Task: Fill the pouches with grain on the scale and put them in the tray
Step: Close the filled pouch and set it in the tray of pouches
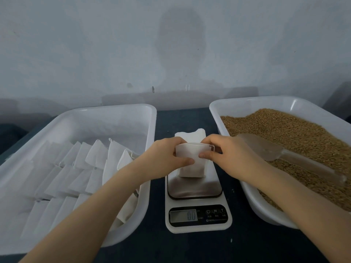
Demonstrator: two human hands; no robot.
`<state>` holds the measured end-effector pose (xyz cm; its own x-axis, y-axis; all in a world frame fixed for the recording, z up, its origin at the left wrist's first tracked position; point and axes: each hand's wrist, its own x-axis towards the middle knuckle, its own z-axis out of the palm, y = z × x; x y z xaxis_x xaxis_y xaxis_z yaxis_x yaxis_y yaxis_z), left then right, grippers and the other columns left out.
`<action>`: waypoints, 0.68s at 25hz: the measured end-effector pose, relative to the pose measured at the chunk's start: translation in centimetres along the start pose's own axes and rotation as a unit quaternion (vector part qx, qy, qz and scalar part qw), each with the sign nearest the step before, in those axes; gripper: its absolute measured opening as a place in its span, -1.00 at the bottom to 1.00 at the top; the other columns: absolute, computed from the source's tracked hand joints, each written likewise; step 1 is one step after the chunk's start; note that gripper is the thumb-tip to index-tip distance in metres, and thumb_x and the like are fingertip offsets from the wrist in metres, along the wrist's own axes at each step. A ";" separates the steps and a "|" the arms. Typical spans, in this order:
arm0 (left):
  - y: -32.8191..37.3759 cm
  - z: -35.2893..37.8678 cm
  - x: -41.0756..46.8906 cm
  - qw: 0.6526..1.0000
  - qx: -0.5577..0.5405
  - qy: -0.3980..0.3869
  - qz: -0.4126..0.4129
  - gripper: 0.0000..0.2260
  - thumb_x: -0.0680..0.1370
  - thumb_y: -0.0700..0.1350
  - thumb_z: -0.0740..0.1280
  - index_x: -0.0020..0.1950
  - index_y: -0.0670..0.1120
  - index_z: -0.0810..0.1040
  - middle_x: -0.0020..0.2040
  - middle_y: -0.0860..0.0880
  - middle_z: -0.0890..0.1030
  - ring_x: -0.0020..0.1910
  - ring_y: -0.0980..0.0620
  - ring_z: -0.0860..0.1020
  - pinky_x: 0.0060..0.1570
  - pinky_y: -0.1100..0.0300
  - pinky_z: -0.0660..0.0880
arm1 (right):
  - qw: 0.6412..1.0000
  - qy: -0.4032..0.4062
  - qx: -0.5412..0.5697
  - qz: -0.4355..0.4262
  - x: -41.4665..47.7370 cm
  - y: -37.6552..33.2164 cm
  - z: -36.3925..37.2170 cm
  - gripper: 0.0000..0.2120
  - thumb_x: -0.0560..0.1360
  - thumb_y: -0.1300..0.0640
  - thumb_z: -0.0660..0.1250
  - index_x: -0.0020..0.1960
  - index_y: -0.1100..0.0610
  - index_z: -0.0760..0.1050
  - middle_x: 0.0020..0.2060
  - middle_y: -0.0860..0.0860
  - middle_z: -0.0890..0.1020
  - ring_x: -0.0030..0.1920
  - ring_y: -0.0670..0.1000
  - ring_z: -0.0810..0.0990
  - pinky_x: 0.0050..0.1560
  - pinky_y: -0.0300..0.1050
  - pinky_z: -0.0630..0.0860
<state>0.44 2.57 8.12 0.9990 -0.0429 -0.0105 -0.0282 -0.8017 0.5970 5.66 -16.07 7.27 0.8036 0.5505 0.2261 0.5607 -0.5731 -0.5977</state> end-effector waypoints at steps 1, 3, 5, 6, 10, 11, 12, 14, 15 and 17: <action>0.0 0.0 0.0 1.000 -0.002 0.000 -0.001 -0.72 0.50 0.07 0.39 0.16 0.02 0.49 -0.22 0.15 0.50 -0.25 0.15 0.49 -0.26 0.35 0.36 | 1.000 0.001 -0.001 -0.001 0.0 0.0 0.0 -0.91 0.46 -0.04 0.39 -0.07 -0.07 0.52 -0.38 -0.14 0.50 -0.31 -0.34 0.46 -0.28 -0.49 0.33; 0.0 0.0 0.0 1.000 -0.005 0.000 -0.003 -0.70 0.50 0.07 0.39 0.18 0.02 0.48 -0.19 0.15 0.51 -0.23 0.14 0.50 -0.24 0.35 0.38 | 1.000 0.002 -0.003 0.000 0.0 0.1 0.1 -0.91 0.46 -0.04 0.39 -0.06 -0.07 0.52 -0.36 -0.14 0.51 -0.29 -0.33 0.46 -0.26 -0.49 0.33; -0.1 0.0 0.0 1.000 -0.009 0.001 -0.005 -0.68 0.50 0.07 0.39 0.21 0.03 0.47 -0.15 0.14 0.53 -0.19 0.14 0.53 -0.21 0.36 0.41 | 1.000 0.002 -0.005 0.001 0.1 0.0 0.1 -0.91 0.47 -0.04 0.38 -0.06 -0.08 0.51 -0.36 -0.14 0.51 -0.29 -0.34 0.45 -0.26 -0.50 0.33; -0.1 0.0 0.0 1.000 -0.015 0.001 -0.006 -0.66 0.50 0.07 0.40 0.23 0.04 0.46 -0.12 0.12 0.54 -0.15 0.13 0.54 -0.19 0.35 0.42 | 1.000 0.000 -0.007 0.000 0.1 0.0 0.1 -0.91 0.47 -0.04 0.38 -0.05 -0.08 0.51 -0.35 -0.14 0.51 -0.30 -0.35 0.45 -0.26 -0.50 0.33; -0.2 0.0 0.1 1.000 -0.019 0.003 -0.003 -0.63 0.50 0.07 0.40 0.26 0.03 0.44 -0.04 0.08 0.56 -0.09 0.11 0.55 -0.13 0.33 0.45 | 1.000 0.003 -0.007 0.000 0.1 0.0 0.1 -0.89 0.47 -0.03 0.38 -0.04 -0.05 0.53 -0.37 -0.14 0.50 -0.31 -0.35 0.44 -0.29 -0.49 0.32; -0.2 0.0 0.1 1.000 -0.019 0.004 -0.002 -0.63 0.49 0.07 0.40 0.26 0.03 0.44 -0.04 0.09 0.56 -0.10 0.11 0.55 -0.14 0.34 0.45 | 1.000 0.004 -0.008 -0.001 0.1 0.0 0.1 -0.89 0.47 -0.03 0.38 -0.04 -0.04 0.54 -0.37 -0.14 0.50 -0.32 -0.35 0.44 -0.29 -0.48 0.33; -0.3 0.0 0.1 1.000 -0.020 0.005 -0.002 -0.63 0.49 0.07 0.40 0.25 0.03 0.44 -0.05 0.10 0.56 -0.11 0.12 0.55 -0.15 0.36 0.45 | 1.000 0.003 -0.009 -0.002 0.1 0.0 0.1 -0.88 0.47 -0.03 0.38 -0.03 -0.04 0.54 -0.37 -0.14 0.50 -0.32 -0.35 0.44 -0.29 -0.48 0.33; -0.3 0.1 0.1 1.000 -0.023 0.006 -0.002 -0.63 0.49 0.07 0.40 0.25 0.04 0.44 -0.06 0.11 0.55 -0.12 0.13 0.55 -0.17 0.39 0.44 | 1.000 0.002 -0.010 -0.002 0.1 0.0 0.1 -0.88 0.48 -0.04 0.37 -0.02 -0.04 0.54 -0.36 -0.14 0.50 -0.32 -0.36 0.44 -0.28 -0.49 0.32; -0.3 0.1 0.1 1.000 -0.024 0.006 -0.002 -0.63 0.49 0.07 0.40 0.25 0.04 0.44 -0.06 0.11 0.55 -0.11 0.13 0.55 -0.17 0.39 0.44 | 1.000 0.001 -0.011 -0.002 0.1 0.0 0.1 -0.88 0.48 -0.04 0.37 -0.02 -0.04 0.53 -0.36 -0.14 0.50 -0.32 -0.36 0.44 -0.28 -0.50 0.32; -0.3 0.1 0.1 1.000 -0.024 0.004 -0.002 -0.64 0.49 0.08 0.40 0.24 0.04 0.44 -0.06 0.11 0.55 -0.12 0.13 0.55 -0.18 0.38 0.44 | 1.000 0.001 -0.011 -0.001 0.1 0.0 0.1 -0.88 0.48 -0.04 0.36 -0.01 -0.04 0.53 -0.37 -0.15 0.50 -0.32 -0.37 0.44 -0.29 -0.51 0.32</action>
<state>0.56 2.75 7.89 0.9994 -0.0335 -0.0066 -0.0217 -0.7721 0.6351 5.73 -15.94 7.24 0.8028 0.5502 0.2296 0.5670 -0.5853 -0.5796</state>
